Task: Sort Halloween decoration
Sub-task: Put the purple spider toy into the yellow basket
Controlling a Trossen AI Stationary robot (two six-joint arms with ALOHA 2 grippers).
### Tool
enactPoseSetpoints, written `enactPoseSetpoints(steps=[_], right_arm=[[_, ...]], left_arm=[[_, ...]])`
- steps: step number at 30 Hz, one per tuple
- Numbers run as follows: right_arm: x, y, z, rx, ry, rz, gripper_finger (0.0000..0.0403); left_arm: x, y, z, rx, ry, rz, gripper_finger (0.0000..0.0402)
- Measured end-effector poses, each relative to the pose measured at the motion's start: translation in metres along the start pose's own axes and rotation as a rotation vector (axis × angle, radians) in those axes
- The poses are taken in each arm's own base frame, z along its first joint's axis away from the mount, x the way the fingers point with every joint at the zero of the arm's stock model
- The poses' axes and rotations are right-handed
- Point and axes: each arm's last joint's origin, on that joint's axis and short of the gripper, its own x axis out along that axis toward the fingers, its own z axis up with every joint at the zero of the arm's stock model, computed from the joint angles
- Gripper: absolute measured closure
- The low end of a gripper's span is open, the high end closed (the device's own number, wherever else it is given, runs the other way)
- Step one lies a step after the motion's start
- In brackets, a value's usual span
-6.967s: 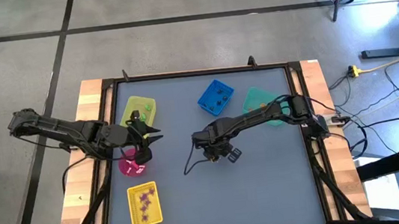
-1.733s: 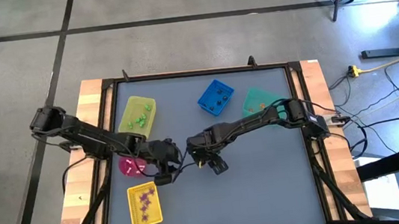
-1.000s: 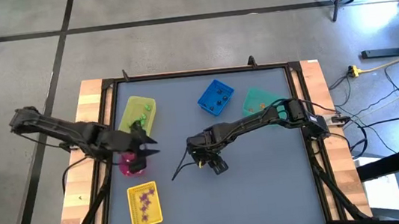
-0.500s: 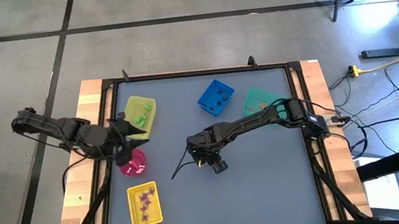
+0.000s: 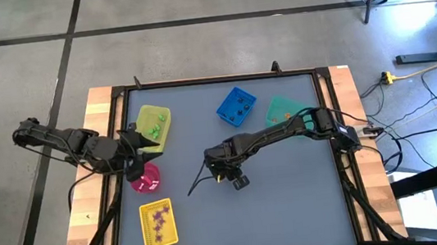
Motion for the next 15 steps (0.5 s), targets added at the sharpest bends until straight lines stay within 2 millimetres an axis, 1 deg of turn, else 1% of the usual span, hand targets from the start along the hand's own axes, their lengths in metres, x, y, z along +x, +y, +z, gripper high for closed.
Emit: enactPoseSetpoints(steps=[9, 12, 15], right_arm=[[0.0, 0.001, 0.0, 0.001, -0.013, 0.034, 0.0288], [-0.006, 0.001, 0.004, 0.0, -0.018, 0.051, 0.0288], [-0.013, 0.0, 0.013, -0.008, -0.062, 0.052, 0.0288]], left_arm=[[0.0, 0.0, 0.0, 0.0, 0.0, 0.0, 0.025], [0.0, 0.0, 0.0, 0.001, 0.0, 0.0, 0.025], [0.0, 0.0, 0.0, 0.002, 0.001, 0.0, 0.025]])
